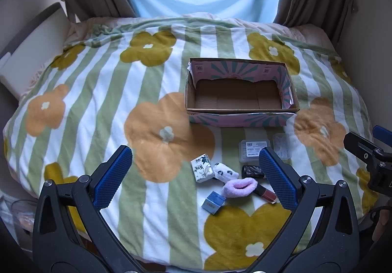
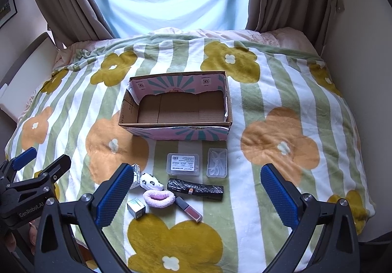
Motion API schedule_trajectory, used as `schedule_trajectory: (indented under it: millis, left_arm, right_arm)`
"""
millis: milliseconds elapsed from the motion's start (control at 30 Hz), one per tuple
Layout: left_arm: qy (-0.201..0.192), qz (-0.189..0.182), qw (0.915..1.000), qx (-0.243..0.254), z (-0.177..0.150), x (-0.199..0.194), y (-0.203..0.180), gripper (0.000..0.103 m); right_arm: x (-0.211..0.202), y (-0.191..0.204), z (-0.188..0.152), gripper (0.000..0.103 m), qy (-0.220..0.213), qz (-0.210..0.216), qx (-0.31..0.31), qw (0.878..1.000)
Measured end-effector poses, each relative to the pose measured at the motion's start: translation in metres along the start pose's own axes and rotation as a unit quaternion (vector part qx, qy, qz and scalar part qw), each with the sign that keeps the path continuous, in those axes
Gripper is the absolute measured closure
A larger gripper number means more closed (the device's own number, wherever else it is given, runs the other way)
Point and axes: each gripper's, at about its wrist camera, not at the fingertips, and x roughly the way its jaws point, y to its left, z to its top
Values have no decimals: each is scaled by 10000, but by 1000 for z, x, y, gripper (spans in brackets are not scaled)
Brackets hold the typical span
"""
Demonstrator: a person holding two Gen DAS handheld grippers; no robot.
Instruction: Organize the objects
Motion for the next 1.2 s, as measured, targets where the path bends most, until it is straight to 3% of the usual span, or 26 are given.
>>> schedule_trajectory:
  millis: [1200]
  left_arm:
    - [139,-129,9995,-271,1,10,23,1]
  right_arm:
    - [8,14,6,0,33,46,-48,10000]
